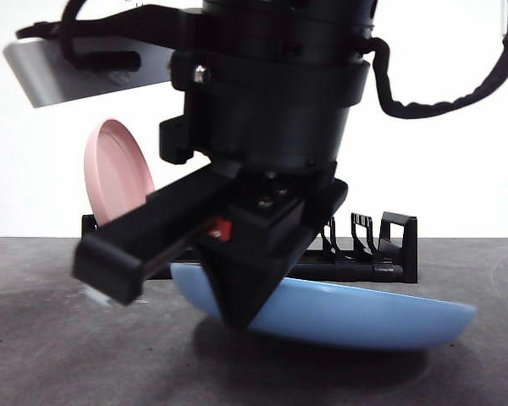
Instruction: Place the plate
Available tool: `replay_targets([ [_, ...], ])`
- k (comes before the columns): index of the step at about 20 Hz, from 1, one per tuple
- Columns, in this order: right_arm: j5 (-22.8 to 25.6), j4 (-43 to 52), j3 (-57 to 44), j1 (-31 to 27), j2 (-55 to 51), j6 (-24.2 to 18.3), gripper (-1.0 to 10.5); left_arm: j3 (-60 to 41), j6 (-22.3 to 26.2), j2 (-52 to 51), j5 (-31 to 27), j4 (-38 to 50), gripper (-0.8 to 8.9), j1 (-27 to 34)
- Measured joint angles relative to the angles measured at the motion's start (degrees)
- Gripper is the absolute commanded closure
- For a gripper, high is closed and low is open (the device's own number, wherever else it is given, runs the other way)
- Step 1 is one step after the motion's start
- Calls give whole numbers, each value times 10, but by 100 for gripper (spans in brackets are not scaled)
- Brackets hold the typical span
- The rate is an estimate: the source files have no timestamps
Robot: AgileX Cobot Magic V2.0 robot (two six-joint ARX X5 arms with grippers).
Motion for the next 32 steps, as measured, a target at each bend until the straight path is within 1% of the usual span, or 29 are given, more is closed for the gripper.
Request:
replay_targets([
  [1, 0, 0, 0, 1, 0, 0, 717, 0, 0, 0, 0, 0, 284, 0],
  [3, -13, -3, 1, 1, 0, 5, 668, 0, 0, 0, 0, 0, 284, 0],
  [7, -71, -35, 30, -10, -26, 25, 548, 0, 0, 0, 0, 0, 284, 0],
  [8, -88, -42, 42, -14, -40, 31, 544, 0, 0, 0, 0, 0, 284, 0],
  [10, -132, -53, 63, -29, -78, 45, 544, 0, 0, 0, 0, 0, 284, 0],
  [12, -186, -54, 67, -50, -122, 56, 545, 0, 0, 0, -1, 0, 285, 0],
  [15, -277, -55, 67, -89, -200, 64, 545, 0, 0, 0, -32, 0, 287, 0],
  [17, -327, -51, 67, -124, -258, 67, 545, 0, 0, 7, -47, 0, 288, 0],
  [18, -344, -51, 67, -141, -281, 69, 544, 0, -1, 14, -47, 0, 292, 0],
  [20, -375, -55, 67, -181, -326, 71, 545, 0, -4, 37, -48, 0, 329, 0],
  [21, -387, -62, 67, -203, -349, 71, 545, 0, -8, 53, -49, 0, 353, -1],
  [25, -390, -120, 67, -259, -424, 70, 544, 1, -26, 123, -62, -8, 353, -9],
  [27, -390, -155, 67, -283, -456, 66, 544, 14, -31, 169, -80, -24, 354, -16],
  [29, -390, -187, 67, -306, -484, 64, 545, 42, -33, 215, -114, -39, 354, -26],
  [32, -390, -194, 60, -328, -523, 62, 545, 115, -31, 290, -190, -69, 354, -42],
])
